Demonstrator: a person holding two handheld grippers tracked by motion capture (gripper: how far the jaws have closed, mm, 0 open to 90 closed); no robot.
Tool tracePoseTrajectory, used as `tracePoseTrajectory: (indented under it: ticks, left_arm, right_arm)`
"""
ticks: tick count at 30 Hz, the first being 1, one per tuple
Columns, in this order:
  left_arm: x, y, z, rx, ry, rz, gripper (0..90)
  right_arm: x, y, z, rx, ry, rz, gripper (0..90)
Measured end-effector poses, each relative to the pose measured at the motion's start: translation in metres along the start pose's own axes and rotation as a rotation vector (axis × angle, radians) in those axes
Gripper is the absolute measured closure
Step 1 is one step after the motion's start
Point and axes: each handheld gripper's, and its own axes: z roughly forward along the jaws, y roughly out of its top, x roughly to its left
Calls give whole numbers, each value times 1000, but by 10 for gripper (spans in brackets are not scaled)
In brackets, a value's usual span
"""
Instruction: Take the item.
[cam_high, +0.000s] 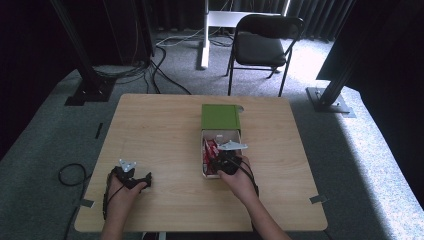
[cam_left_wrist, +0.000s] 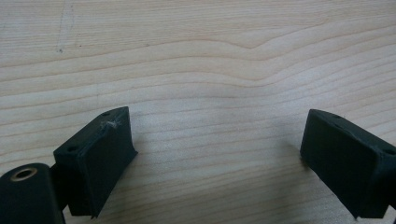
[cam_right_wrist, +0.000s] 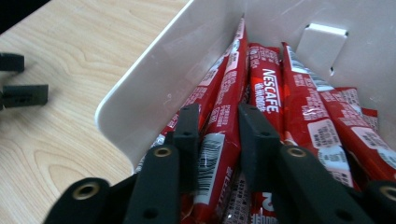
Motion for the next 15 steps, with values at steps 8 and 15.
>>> tracePoseTrajectory:
  ticks: [8, 15]
  left_arm:
    - [0, 0, 0, 0, 0, 0, 103]
    - [0, 0, 0, 0, 0, 0, 103]
  right_arm:
    - [-3, 3, -11, -25, 12, 45, 811]
    - [-6, 5, -23, -57, 37, 73, 820]
